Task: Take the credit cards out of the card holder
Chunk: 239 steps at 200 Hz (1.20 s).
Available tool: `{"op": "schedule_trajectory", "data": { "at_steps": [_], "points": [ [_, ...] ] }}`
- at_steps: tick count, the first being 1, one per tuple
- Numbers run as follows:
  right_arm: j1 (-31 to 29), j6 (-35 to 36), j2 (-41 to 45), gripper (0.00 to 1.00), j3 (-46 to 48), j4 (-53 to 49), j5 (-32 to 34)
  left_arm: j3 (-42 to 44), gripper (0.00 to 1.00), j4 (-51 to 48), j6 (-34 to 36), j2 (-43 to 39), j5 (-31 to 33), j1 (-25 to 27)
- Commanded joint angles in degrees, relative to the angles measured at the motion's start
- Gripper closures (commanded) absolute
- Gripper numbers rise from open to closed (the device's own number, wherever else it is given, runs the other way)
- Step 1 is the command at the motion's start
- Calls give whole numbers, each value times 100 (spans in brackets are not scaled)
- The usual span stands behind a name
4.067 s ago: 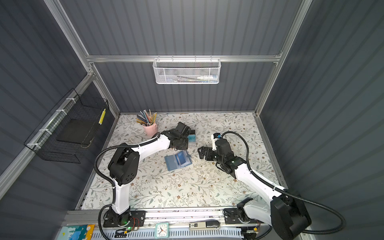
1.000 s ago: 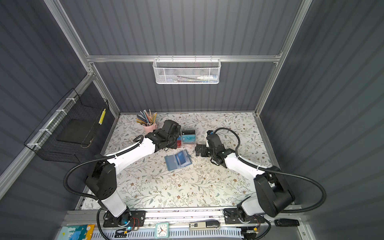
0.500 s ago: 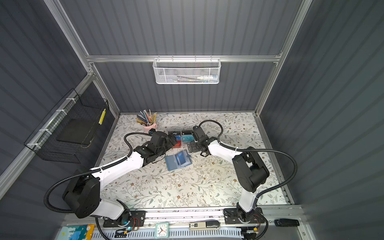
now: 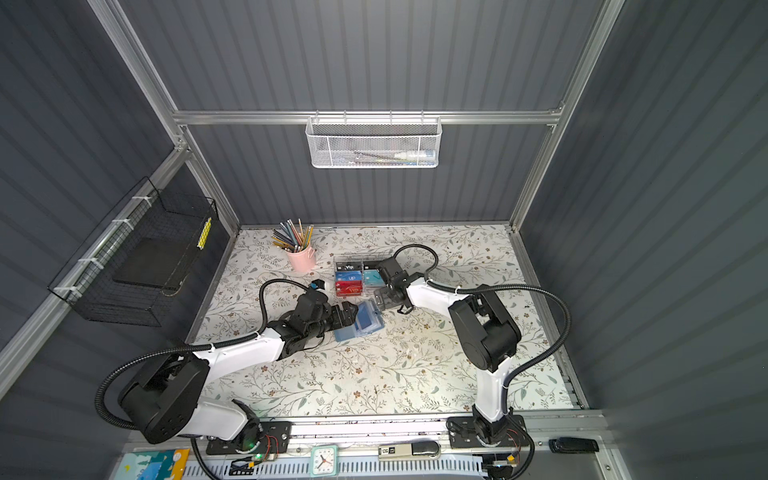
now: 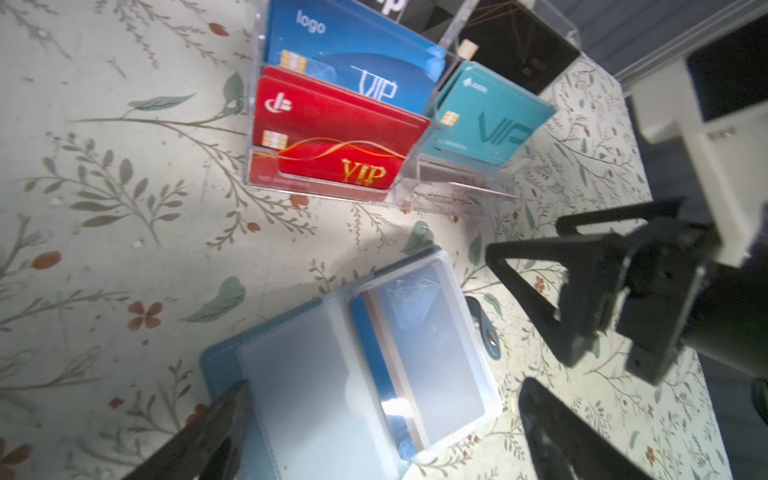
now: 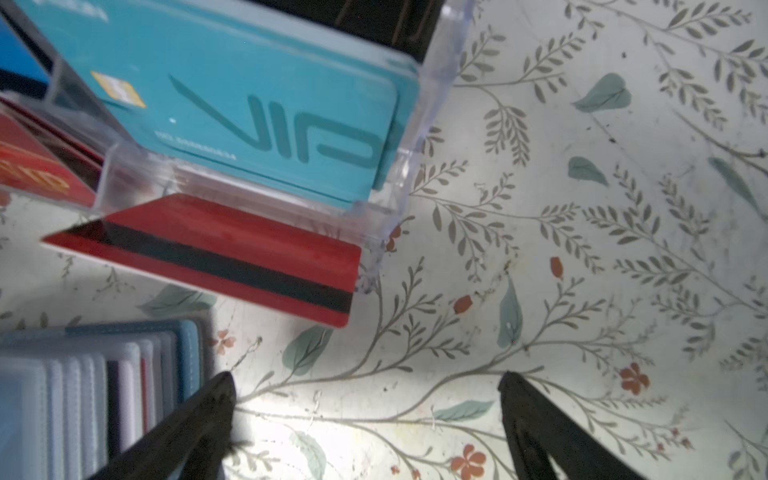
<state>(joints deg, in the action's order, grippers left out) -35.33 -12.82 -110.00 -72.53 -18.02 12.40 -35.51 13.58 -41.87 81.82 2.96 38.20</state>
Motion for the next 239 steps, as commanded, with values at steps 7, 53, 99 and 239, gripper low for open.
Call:
{"op": "schedule_trajectory", "data": {
  "at_steps": [7, 53, 99, 239],
  "points": [
    [103, -19, -242, 1, -381, -143, 85, 296, 0, 529, 337, -312, -457, -14],
    [183, 15, -590, 1, -929, -278, -8, 772, 0, 742, 379, -736, -673, -6],
    [242, 40, -765, 1, -1202, -281, 13, 1151, 0, 1126, 352, -920, -842, 36],
    [201, -359, 604, 1, -30, 259, -576, 1010, 0, 613, 665, -1126, -833, 144]
  ]
}}
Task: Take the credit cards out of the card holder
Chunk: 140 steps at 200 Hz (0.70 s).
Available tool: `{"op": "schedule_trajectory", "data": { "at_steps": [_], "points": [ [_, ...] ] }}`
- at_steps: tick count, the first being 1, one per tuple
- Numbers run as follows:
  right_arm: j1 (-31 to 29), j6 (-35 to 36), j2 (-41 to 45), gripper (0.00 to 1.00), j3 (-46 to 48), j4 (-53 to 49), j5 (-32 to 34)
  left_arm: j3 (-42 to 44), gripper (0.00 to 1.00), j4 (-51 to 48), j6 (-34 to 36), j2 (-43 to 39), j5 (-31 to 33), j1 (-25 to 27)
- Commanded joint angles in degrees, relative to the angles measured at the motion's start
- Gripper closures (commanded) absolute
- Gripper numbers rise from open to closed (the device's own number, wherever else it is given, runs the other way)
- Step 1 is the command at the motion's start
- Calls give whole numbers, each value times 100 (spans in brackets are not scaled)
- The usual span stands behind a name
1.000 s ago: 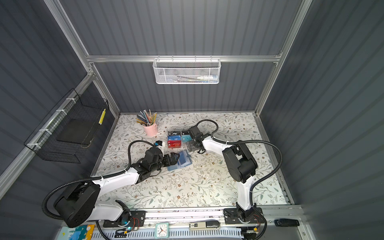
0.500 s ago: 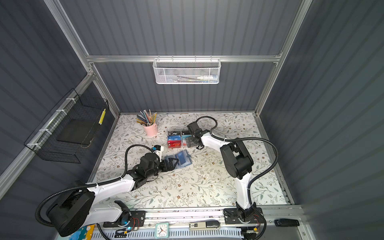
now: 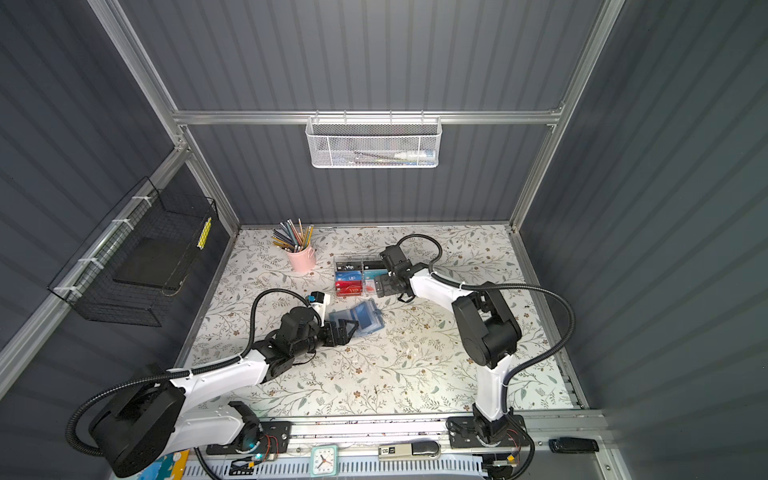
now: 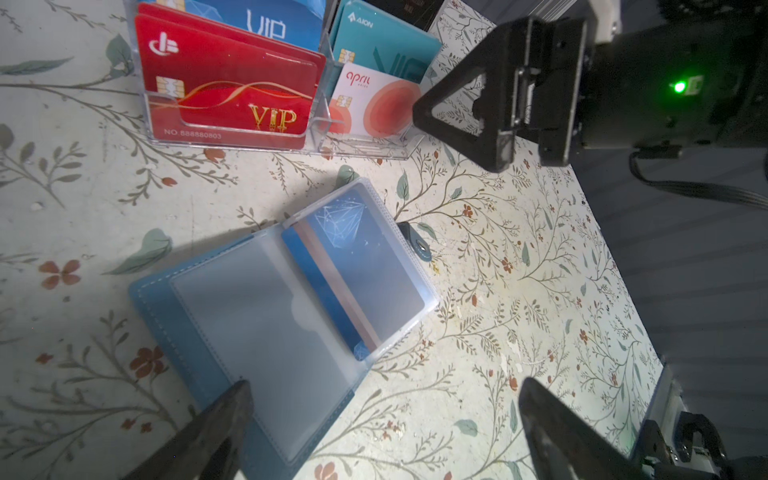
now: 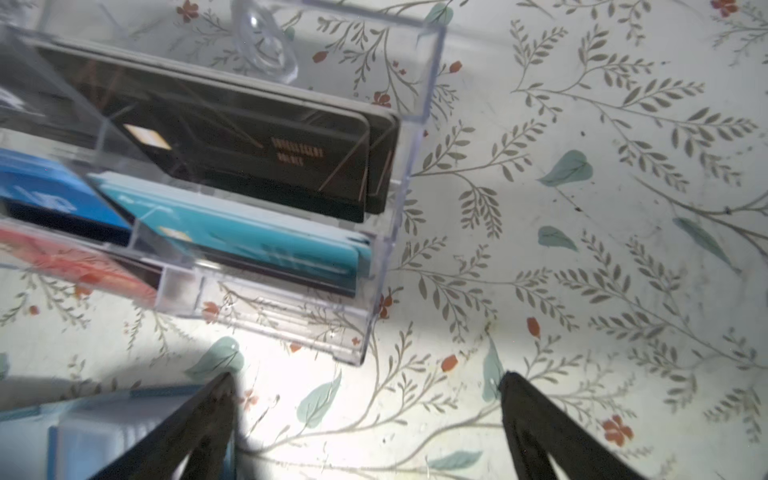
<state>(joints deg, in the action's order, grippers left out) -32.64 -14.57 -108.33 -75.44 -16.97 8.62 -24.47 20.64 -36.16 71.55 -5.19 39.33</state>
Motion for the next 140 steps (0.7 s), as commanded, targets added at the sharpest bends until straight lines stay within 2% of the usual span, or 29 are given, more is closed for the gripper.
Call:
{"op": "schedule_trajectory", "data": {
  "at_steps": [1, 18, 43, 58, 140],
  "points": [
    [-71, -190, 455, 1, 277, 152, -196, -93, 0, -81, 93, -98, -22, 31],
    [-177, -302, 853, 1, 652, 319, -330, -119, 0, 100, -3, -16, -232, 31],
    [-235, -645, 1400, 1, 1406, 852, -985, -87, 0, 489, -195, 76, -427, 30],
    [-287, -787, 1529, 1, 1683, 973, -1068, -59, 0, 708, -313, 134, -492, 31],
    [-790, -843, 1154, 1, 2101, 1301, -943, 266, 0, 2478, -1256, 1078, -669, 22]
  ]
}}
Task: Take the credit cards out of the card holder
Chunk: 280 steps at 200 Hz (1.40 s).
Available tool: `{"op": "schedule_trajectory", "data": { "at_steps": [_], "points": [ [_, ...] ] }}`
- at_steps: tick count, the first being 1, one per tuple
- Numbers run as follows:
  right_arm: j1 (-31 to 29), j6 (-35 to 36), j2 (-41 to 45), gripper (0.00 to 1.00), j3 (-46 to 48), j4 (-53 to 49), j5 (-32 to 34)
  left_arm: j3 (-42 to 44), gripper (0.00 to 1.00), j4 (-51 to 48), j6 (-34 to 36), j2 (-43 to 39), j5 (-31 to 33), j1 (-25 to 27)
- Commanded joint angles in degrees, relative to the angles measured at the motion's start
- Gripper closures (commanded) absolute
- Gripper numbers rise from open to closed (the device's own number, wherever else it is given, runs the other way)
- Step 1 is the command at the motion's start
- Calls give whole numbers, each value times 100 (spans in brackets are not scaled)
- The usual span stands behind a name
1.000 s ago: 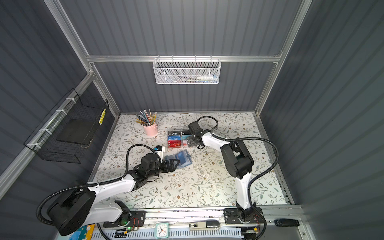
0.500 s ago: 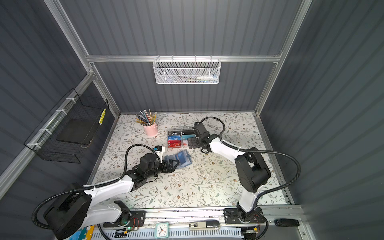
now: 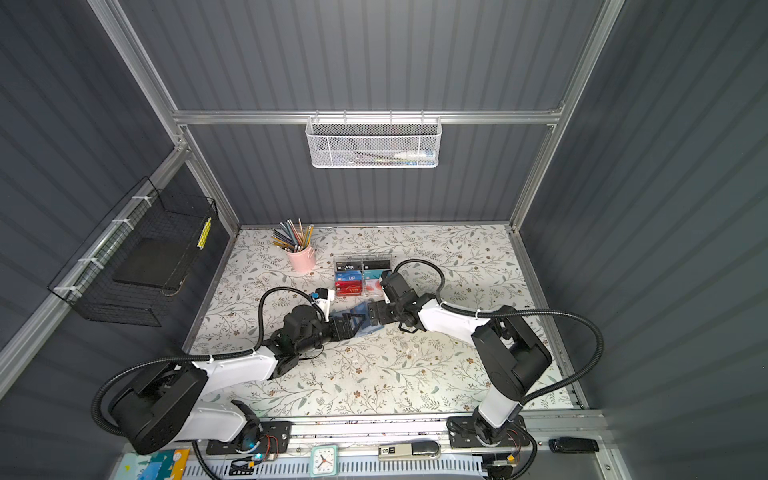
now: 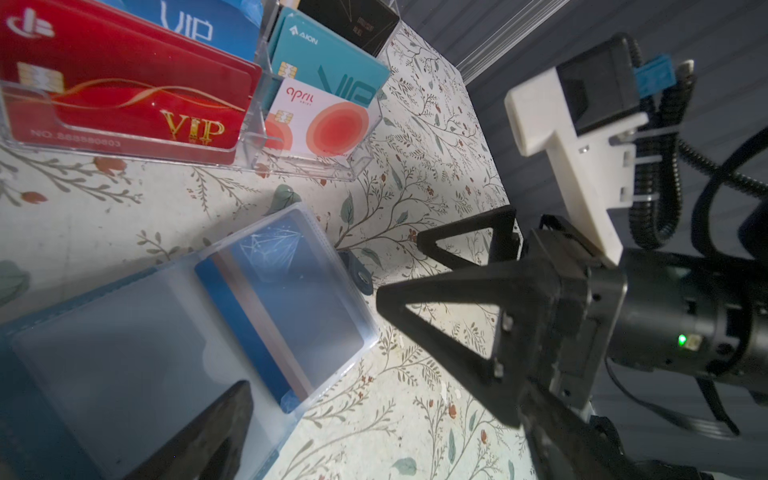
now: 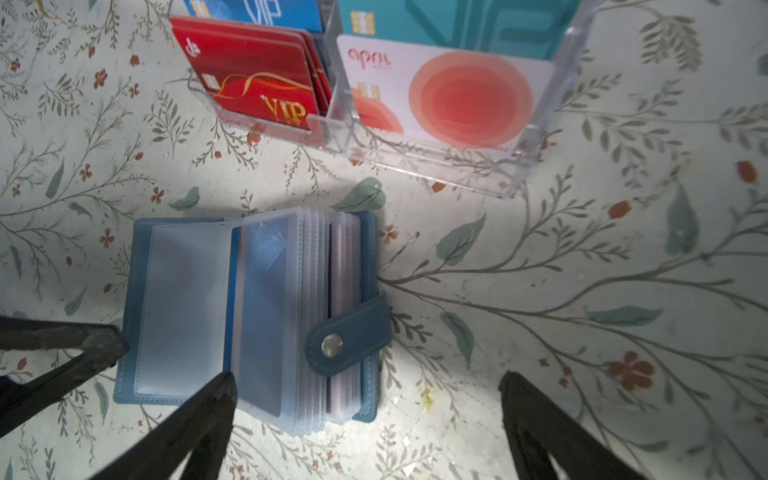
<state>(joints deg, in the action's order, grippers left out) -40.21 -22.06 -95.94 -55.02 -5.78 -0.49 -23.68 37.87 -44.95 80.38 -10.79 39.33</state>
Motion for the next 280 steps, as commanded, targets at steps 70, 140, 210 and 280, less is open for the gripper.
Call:
{"op": "schedule_trajectory", "data": {
  "at_steps": [70, 140, 210, 280],
  "points": [
    [-35, -166, -552, 1, -65, -4, 279, 458, 0, 1599, -817, 659, -246, -152],
    [12, -202, -630, 1, 21, -7, 351, 336, 0, 1860, -899, 1132, -462, -396],
    [109, -192, -515, 1, 244, 65, 296, 150, 0, 2874, -1356, 2241, -767, -604],
    [188, -217, -463, 1, 437, 152, 285, 117, 3, 2800, -1324, 2245, -681, -610]
  ]
}}
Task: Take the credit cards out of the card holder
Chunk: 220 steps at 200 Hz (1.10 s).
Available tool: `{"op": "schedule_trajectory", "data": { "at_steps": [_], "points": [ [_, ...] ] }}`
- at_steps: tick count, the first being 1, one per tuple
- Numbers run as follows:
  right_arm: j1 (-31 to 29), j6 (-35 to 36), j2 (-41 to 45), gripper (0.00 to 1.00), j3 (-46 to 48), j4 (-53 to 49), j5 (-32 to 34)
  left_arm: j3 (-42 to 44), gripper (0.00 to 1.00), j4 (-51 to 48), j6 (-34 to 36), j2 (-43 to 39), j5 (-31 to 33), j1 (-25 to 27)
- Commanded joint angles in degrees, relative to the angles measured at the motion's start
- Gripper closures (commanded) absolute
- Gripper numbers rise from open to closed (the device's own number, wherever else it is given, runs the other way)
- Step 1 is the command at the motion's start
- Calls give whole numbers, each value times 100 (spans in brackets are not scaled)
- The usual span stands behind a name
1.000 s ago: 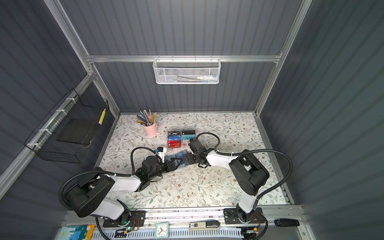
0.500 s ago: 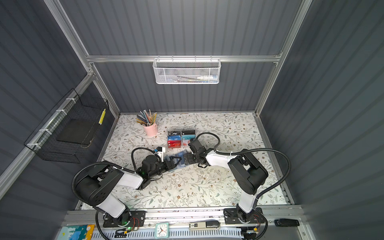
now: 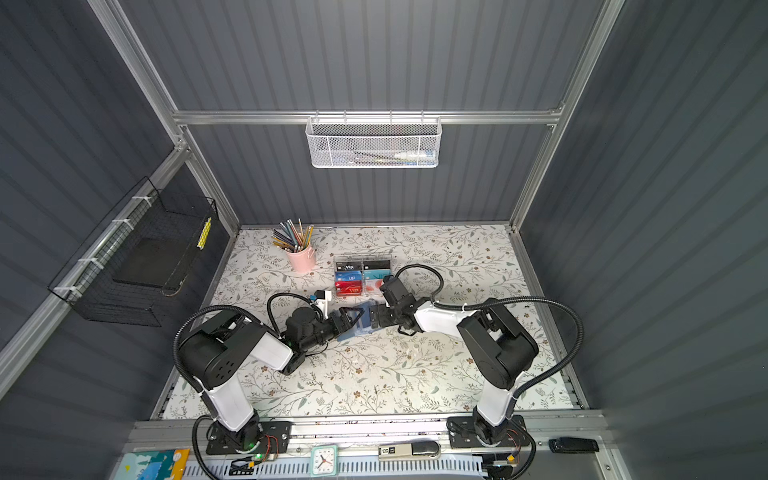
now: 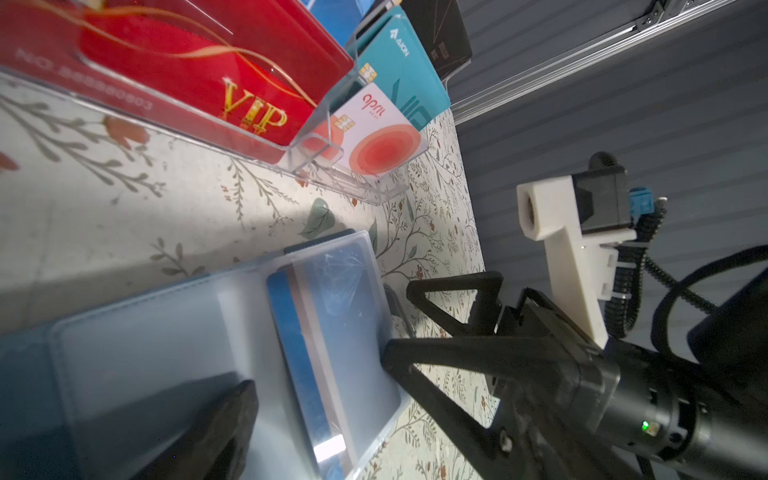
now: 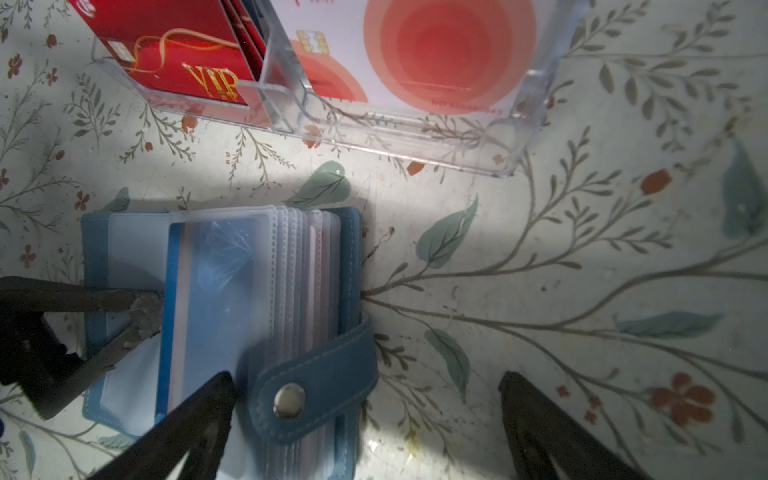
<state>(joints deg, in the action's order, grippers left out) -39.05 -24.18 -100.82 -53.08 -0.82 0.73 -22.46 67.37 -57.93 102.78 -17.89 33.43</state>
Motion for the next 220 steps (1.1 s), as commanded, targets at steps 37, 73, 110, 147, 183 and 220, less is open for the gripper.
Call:
{"op": "schedule_trajectory", "data": {
  "at_steps": [37, 73, 110, 147, 183, 220],
  "points": [
    [137, -34, 62, 1, 364, -250, 72, 34, 3, -341, -15, -215, 125, -20],
    [184, -70, 62, 1, 446, -153, -22, -35, 4, -433, -3, -239, 137, -21],
    [213, -60, 62, 1, 461, -170, -38, -151, 7, -540, 15, -259, 100, -21],
    [248, -51, 87, 1, 493, -147, -56, -230, 10, -764, 80, -368, 118, -23],
    [264, -51, 38, 1, 487, -132, -90, -311, 13, -812, 142, -294, 89, -20],
    [283, -42, 25, 1, 496, -136, -103, -417, 20, -735, 152, -182, -47, -22]
  ]
}}
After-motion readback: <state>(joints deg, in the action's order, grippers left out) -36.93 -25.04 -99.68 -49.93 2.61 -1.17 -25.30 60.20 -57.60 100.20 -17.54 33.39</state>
